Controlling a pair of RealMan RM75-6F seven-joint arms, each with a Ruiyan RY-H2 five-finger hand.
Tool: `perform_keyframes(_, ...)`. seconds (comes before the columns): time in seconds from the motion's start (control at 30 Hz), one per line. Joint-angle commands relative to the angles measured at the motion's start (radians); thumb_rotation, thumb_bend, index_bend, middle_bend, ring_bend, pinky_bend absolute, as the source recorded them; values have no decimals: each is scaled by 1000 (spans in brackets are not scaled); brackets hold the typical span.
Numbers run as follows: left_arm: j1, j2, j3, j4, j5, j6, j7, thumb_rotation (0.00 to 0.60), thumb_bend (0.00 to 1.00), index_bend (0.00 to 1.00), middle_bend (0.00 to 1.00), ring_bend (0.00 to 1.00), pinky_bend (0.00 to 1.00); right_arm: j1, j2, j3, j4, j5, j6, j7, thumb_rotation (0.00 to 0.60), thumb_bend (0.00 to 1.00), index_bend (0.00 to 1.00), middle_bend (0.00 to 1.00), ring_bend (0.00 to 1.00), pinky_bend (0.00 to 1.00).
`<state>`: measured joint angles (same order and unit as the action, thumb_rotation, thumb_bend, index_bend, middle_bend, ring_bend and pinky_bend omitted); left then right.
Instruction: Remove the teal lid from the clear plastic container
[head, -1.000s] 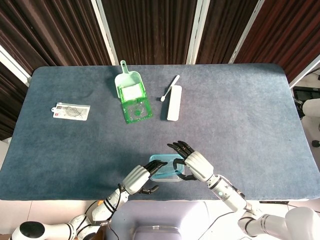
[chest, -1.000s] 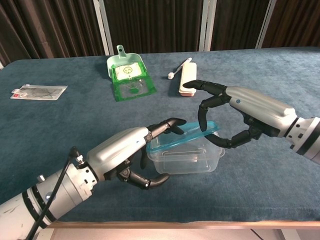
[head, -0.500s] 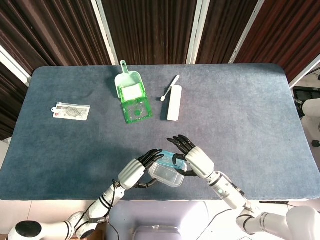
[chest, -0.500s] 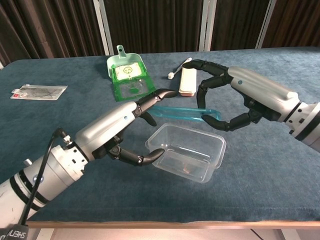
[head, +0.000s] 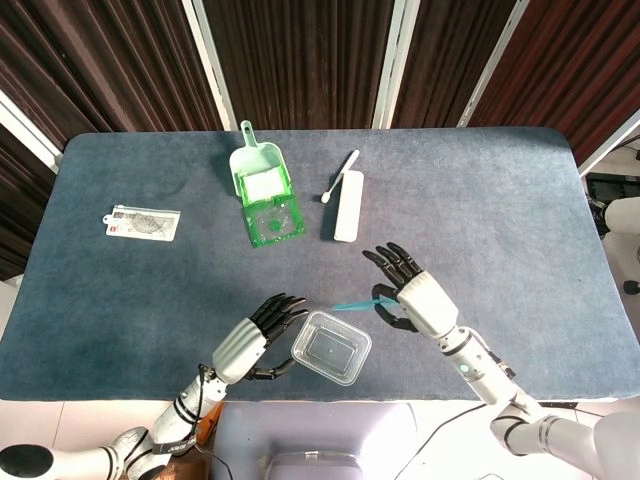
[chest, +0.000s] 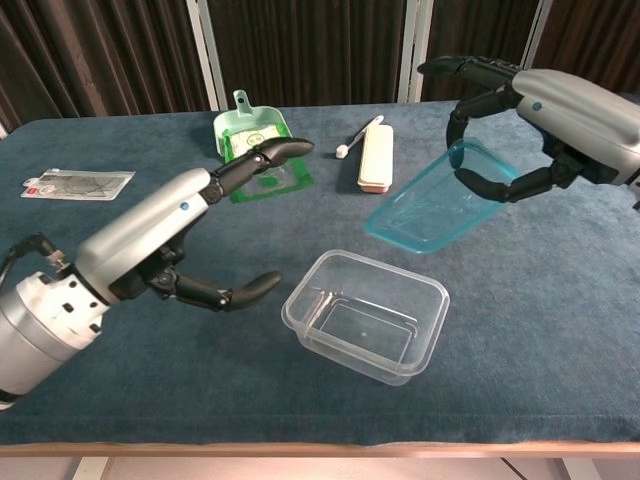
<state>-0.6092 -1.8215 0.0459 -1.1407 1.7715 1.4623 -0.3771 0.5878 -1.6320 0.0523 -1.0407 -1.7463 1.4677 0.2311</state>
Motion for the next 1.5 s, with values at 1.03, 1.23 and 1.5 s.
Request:
perform_keyframes(1.03, 134, 129, -3, 42, -47, 85, -62, 600, 342, 0, 0, 0, 0, -55, -18, -152, 280, -80, 32, -38, 600, 586, 519, 181, 0, 0)
perform_keyframes(1.23, 151, 139, -2, 39, -54, 91, -79, 600, 341, 0, 0, 0, 0, -90, 41, -202, 208, -104, 32, -84, 600, 585, 342, 167, 0, 0)
perform_keyframes(1.5, 187, 190, 23, 21, -47, 107, -73, 600, 340, 0, 0, 0, 0, -124, 141, -263, 107, -106, -48, -159, 600, 417, 176, 91, 0, 0)
